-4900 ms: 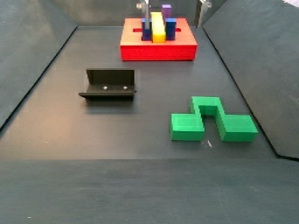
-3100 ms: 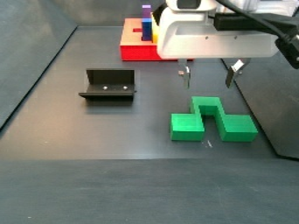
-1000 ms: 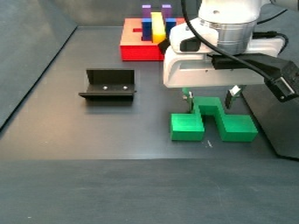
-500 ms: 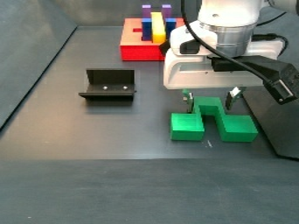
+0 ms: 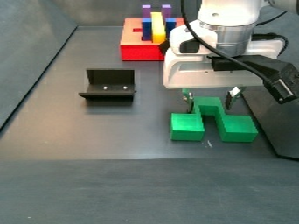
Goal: Pick up the green object. Move up. Place the green object on the fixture. Regrasp the green object. Move to above the board. Insert the green object.
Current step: Pick up the green object.
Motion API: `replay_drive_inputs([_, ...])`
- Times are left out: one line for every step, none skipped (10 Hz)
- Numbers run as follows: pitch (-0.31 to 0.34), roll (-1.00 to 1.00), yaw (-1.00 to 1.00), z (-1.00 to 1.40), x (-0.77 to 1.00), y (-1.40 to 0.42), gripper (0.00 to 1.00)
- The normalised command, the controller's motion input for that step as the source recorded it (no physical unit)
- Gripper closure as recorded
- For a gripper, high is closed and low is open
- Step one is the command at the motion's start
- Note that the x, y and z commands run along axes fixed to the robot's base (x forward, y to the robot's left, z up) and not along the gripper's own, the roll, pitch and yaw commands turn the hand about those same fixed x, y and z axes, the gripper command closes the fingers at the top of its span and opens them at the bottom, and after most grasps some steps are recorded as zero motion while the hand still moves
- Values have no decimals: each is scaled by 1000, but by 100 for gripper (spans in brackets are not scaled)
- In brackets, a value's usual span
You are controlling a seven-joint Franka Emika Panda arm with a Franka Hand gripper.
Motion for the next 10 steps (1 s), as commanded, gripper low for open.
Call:
replay_drive_inputs([30,0,0,-40,0,0,0])
replay_drive_inputs([34,0,0,-40,0,0,0])
replay_drive_inputs([29,0,0,-43,0,0,0])
replay_drive_inputs([36,0,0,-46,0,0,0])
replay_drive_inputs([-16,0,0,0,-26,0,0])
replay_drive_inputs([0,13,0,0,0,0,0])
replay_drive_inputs([0,31,0,0,0,0,0])
replay_drive_inputs([0,39,0,0,0,0,0])
replay_drive_inputs([0,0,0,0,0,0,100])
replay_drive_inputs([0,0,0,0,0,0,100])
